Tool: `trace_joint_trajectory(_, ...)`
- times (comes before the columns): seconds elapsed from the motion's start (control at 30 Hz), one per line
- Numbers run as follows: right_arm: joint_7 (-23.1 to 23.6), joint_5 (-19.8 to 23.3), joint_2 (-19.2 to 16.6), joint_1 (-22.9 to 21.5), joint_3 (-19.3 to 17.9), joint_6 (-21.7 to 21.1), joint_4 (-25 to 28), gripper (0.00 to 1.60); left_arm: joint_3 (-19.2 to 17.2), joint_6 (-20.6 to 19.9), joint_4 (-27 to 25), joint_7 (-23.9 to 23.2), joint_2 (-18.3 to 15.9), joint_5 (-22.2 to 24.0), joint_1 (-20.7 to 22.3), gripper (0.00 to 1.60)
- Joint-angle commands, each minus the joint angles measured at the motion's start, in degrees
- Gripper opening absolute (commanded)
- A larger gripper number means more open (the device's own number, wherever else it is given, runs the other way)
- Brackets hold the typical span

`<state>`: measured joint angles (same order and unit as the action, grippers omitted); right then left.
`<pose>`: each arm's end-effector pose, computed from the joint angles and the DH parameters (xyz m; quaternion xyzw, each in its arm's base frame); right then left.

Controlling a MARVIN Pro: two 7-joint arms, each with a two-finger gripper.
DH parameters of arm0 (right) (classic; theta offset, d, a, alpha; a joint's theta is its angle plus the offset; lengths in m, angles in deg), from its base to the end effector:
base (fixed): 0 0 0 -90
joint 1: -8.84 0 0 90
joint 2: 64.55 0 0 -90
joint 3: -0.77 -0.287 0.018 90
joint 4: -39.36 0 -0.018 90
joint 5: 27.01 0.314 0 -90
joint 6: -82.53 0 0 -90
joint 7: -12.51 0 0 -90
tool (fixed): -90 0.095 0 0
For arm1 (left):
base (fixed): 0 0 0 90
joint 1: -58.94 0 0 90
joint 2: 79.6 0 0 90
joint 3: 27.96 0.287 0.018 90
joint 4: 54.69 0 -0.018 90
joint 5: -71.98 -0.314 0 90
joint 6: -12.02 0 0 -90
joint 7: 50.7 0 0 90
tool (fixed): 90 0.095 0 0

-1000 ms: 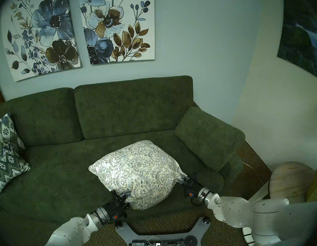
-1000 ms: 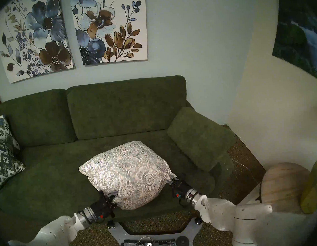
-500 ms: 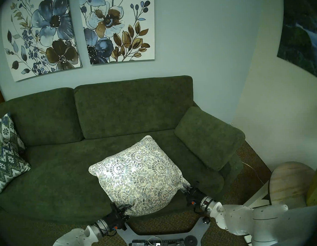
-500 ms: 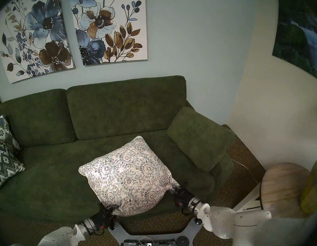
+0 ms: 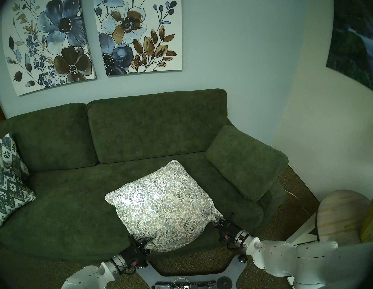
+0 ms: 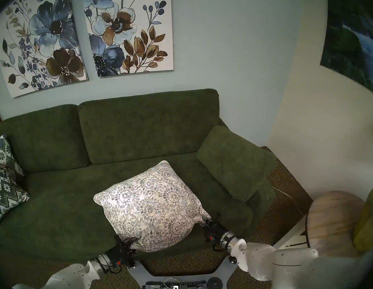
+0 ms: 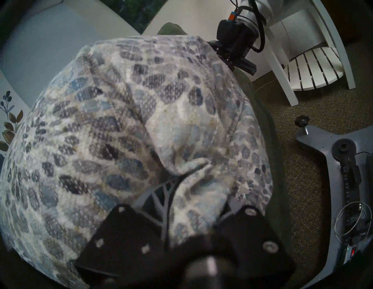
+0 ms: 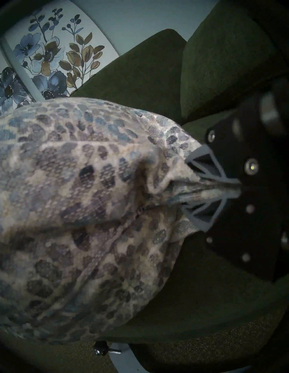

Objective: Fluff a cushion

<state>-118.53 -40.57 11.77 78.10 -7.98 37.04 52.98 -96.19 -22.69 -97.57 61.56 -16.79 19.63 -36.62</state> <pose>0.2950 -0.0142 -0.5791 0.5754 0.5479 0.6034 0.0683 0.2186 0.1061 -0.5501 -0.5523 0.5710 -0.6070 0.0203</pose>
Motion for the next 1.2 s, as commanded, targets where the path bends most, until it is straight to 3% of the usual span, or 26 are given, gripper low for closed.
trace_joint_trajectory(0.0,-1.4,1.3,-1.8,-5.8,-2.7,0.4,-0.2,0.00,-6.6,-0.3,-5.2,3.1,-4.6,2.1,5.7,0.00)
trace_joint_trajectory(0.43,-4.3,1.0,-0.6,-12.1,-8.0,2.5,5.5,0.00,-9.8,-0.3,-17.4,4.1,-2.8,1.4,10.1,0.00)
trace_joint_trajectory(0.77,-4.3,0.8,-1.7,-17.0,-11.7,1.9,8.3,0.00,-13.1,-0.3,-25.7,5.9,-1.9,0.8,14.3,0.00)
trace_joint_trajectory(0.93,-3.3,0.5,-2.1,-19.8,-12.2,1.2,8.4,0.00,-12.3,-0.7,-29.7,5.2,1.0,0.1,16.8,0.00)
trace_joint_trajectory(1.17,-3.0,0.6,-4.5,-22.6,-12.6,0.9,7.3,0.00,-6.2,-4.3,-34.6,1.7,7.0,-1.9,20.4,0.00)
